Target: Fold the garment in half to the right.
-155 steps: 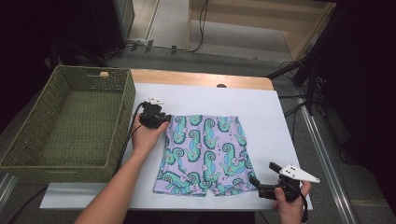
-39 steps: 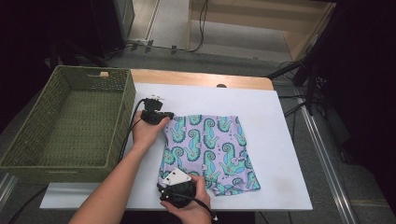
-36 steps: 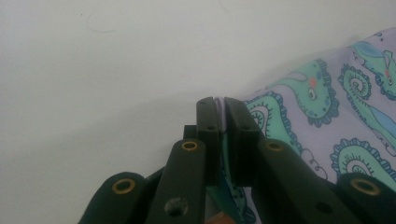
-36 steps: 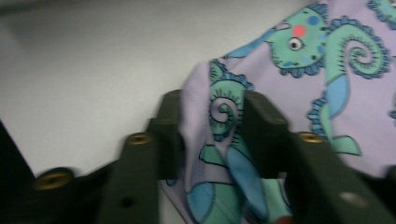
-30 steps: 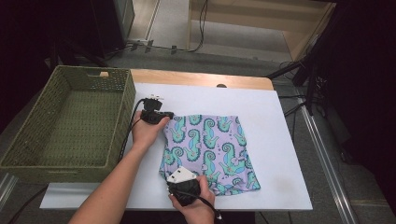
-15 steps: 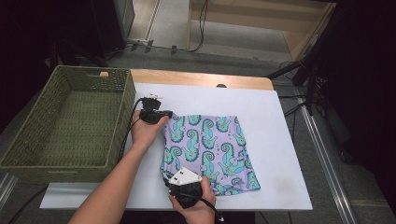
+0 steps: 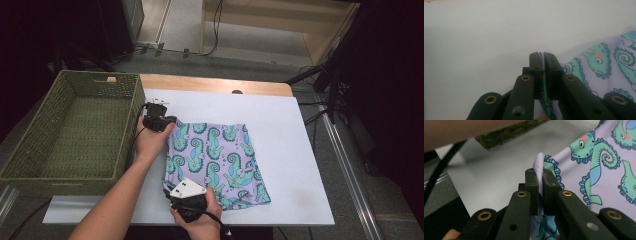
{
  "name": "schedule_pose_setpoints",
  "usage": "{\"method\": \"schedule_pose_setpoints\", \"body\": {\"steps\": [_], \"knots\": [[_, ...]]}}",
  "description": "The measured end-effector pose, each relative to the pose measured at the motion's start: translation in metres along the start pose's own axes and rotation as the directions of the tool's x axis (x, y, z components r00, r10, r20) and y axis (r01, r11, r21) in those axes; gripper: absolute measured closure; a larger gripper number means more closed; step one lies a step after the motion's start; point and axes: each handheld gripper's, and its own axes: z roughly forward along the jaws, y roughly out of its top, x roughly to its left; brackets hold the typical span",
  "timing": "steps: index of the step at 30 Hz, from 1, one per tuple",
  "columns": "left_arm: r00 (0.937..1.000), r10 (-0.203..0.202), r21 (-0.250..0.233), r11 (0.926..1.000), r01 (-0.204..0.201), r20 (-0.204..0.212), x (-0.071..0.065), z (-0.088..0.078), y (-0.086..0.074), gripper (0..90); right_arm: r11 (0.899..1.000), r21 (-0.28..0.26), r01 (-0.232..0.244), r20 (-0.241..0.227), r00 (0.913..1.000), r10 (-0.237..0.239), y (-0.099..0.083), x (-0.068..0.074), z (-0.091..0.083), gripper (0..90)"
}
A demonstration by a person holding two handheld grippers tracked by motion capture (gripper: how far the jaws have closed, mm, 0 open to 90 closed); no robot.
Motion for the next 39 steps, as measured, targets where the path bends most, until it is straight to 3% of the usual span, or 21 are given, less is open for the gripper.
{"method": "schedule_pose_setpoints", "body": {"steps": [3, 7, 12, 18, 26, 37, 39], "knots": [[0.9998, -0.015, -0.007, 0.9999, 0.015, -0.016, 0.002, -0.006, 0.002, 84.7, 1.0, -0.023, 0.006, -0.004, 1.0, -0.006, 0.006, 0.005, 0.0, 83.4], [1.0, -0.006, -0.013, 0.9999, 0.006, -0.006, -0.001, -0.01, 0.003, 84.6, 0.999, -0.052, -0.005, -0.003, 1.0, 0.004, 0.005, 0.004, -0.004, 83.4], [0.999, -0.01, -0.048, 0.9988, 0.012, 0.044, -0.004, -0.015, 0.005, 84.2, 0.994, -0.1, -0.035, 0.002, 0.9994, 0.036, -0.001, -0.001, -0.016, 83.3], [0.9914, 0.003, -0.081, 0.9966, 0.008, 0.131, -0.015, -0.019, 0.009, 84.2, 0.986, -0.157, -0.054, 0.025, 0.998, 0.059, -0.01, -0.009, -0.035, 83.1], [0.9788, 0.019, -0.105, 0.9945, 0.002, 0.204, -0.028, -0.023, 0.017, 84.4, 0.976, -0.203, -0.081, 0.063, 0.9934, 0.096, -0.023, -0.021, -0.056, 83.0], [0.9724, 0.029, -0.091, 0.9958, -0.008, 0.231, -0.055, -0.017, 0.029, 84.4, 0.959, -0.249, -0.136, 0.095, 0.9818, 0.164, -0.041, -0.042, -0.083, 83.1], [0.9706, 0.03, -0.08, 0.9967, -0.011, 0.239, -0.061, -0.014, 0.033, 84.4, 0.952, -0.262, -0.159, 0.095, 0.9774, 0.189, -0.045, -0.047, -0.09, 83.1]]}}
